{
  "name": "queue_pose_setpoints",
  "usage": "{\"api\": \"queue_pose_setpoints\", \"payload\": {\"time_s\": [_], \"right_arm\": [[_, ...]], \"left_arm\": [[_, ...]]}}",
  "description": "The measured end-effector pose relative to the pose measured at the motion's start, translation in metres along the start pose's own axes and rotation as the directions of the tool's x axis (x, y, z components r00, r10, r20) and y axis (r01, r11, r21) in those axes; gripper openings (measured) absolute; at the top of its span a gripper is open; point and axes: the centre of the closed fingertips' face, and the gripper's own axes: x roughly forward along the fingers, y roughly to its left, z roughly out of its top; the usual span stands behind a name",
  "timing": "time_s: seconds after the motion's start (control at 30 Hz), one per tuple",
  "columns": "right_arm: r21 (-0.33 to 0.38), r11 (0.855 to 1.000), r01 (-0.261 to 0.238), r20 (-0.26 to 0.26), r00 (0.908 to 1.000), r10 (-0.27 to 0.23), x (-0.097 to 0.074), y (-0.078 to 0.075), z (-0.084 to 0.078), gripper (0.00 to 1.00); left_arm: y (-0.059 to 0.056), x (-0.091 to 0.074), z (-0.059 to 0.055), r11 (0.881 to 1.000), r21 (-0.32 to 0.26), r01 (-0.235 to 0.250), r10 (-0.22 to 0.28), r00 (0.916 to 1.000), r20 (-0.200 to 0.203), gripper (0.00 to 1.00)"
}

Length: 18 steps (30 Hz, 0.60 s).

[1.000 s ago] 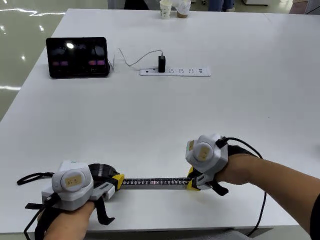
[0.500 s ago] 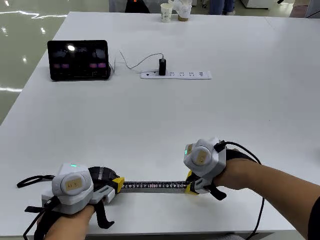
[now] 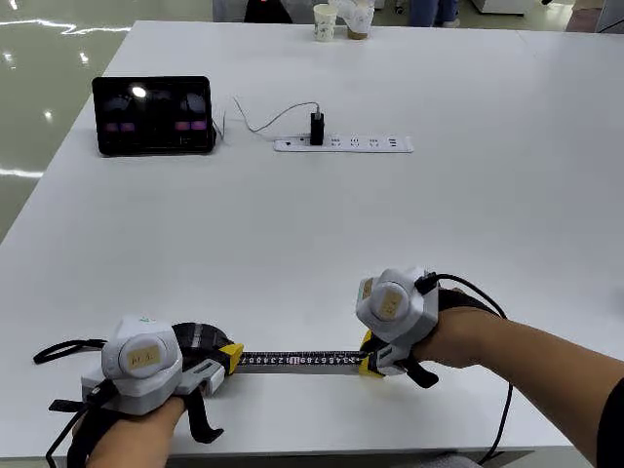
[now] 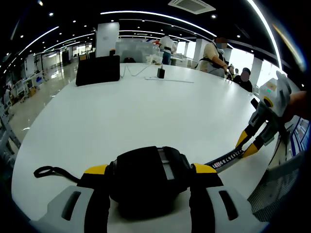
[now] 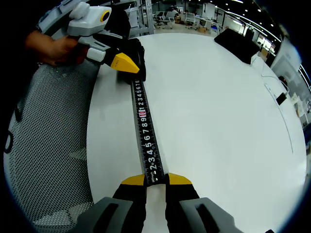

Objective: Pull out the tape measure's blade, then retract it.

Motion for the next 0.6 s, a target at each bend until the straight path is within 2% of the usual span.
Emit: {"api": "queue_pose_setpoints", "payload": {"time_s": [0.6], "right_arm": [[0.003, 1.0, 0.005, 0.01, 0.9999, -0.005, 0.0037, -0.0006, 0.006, 0.11]], "left_arm": [[0.0002, 0.0006, 0.0, 1.0, -0.001, 0.0, 0.0, 1.0, 0.0, 0.61]]}}
